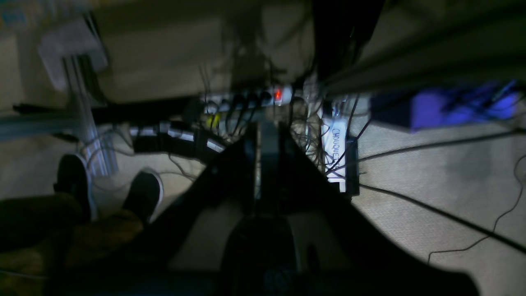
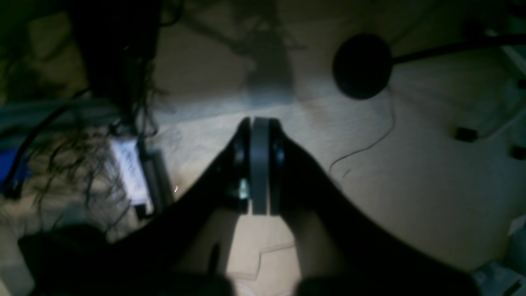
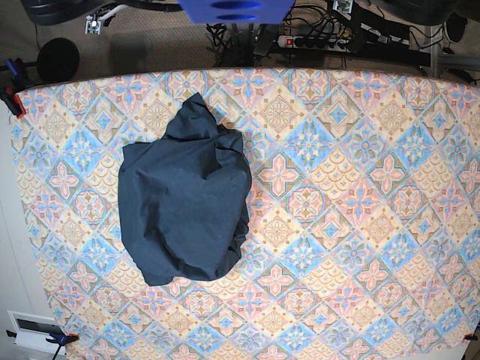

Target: Layout the t-shirt on the table in an organized manner, then fold the t-shirt properly

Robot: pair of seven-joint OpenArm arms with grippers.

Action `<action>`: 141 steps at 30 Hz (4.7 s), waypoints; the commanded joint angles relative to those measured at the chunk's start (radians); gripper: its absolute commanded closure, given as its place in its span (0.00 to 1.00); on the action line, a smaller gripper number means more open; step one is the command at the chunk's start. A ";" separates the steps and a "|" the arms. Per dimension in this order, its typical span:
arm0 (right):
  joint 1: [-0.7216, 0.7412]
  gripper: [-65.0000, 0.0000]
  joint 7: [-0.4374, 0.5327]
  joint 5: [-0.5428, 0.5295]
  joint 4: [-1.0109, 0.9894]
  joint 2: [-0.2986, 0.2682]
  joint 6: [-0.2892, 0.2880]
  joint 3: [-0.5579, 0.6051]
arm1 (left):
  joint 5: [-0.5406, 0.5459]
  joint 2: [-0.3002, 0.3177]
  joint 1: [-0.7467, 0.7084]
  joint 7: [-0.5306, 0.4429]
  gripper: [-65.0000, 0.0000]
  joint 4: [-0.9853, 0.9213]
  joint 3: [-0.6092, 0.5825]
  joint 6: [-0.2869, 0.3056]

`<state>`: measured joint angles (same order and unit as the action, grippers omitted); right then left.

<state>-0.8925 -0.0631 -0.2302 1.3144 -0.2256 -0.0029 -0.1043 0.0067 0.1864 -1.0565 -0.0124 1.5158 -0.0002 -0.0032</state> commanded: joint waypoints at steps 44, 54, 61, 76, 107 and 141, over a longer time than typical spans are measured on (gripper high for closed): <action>0.036 1.00 -0.180 -0.073 0.572 -0.064 0.005 0.002 | 0.008 -0.055 0.846 0.786 0.65 0.386 -0.415 0.002; 0.042 1.00 -0.182 -0.073 0.572 -0.064 0.005 0.002 | 0.240 -0.126 1.011 0.791 0.47 0.170 -0.418 0.002; 0.042 1.00 -0.182 -0.073 0.586 -0.062 0.005 -0.001 | 0.352 -0.195 1.097 0.788 0.56 0.004 -0.416 0.013; 0.141 1.00 -0.183 -0.073 0.609 -0.067 0.005 0.094 | 0.849 0.091 0.984 0.894 1.00 0.286 0.157 0.184; 0.643 0.72 -0.398 -0.074 0.624 -0.148 0.005 0.794 | 1.005 0.387 0.890 0.892 0.30 -0.060 0.605 0.174; 0.767 0.97 -0.501 -0.068 0.468 -0.143 0.005 0.834 | 1.007 0.385 0.819 0.891 0.28 -0.054 0.601 0.182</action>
<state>-0.1398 -0.6041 -0.2966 1.7523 -0.3660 -0.0006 0.7414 0.9997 0.5480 -0.2443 0.8944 1.4445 0.5949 0.1699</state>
